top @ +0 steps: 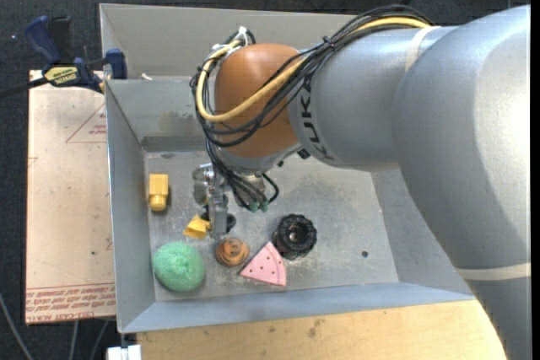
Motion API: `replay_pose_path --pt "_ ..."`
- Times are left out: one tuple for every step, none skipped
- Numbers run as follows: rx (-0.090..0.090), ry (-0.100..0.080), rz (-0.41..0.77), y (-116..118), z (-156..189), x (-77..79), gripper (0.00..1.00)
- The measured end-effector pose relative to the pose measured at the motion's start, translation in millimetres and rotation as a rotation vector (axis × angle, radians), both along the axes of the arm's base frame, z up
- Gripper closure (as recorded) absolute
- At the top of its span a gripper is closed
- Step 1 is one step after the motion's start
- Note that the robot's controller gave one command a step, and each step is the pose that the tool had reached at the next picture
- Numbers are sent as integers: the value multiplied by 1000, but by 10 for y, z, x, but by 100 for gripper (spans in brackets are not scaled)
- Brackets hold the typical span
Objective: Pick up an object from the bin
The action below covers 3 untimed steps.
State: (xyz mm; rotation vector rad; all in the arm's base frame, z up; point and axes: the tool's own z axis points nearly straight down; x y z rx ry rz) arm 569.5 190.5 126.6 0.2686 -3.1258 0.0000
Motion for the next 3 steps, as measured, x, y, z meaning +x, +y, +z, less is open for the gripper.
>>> replay_pose_path --pt "2 -7 75 -115 414 180 100" --pt "2 -7 74 -115 414 180 100" --pt "2 -8 48 -195 1665 -7 100"
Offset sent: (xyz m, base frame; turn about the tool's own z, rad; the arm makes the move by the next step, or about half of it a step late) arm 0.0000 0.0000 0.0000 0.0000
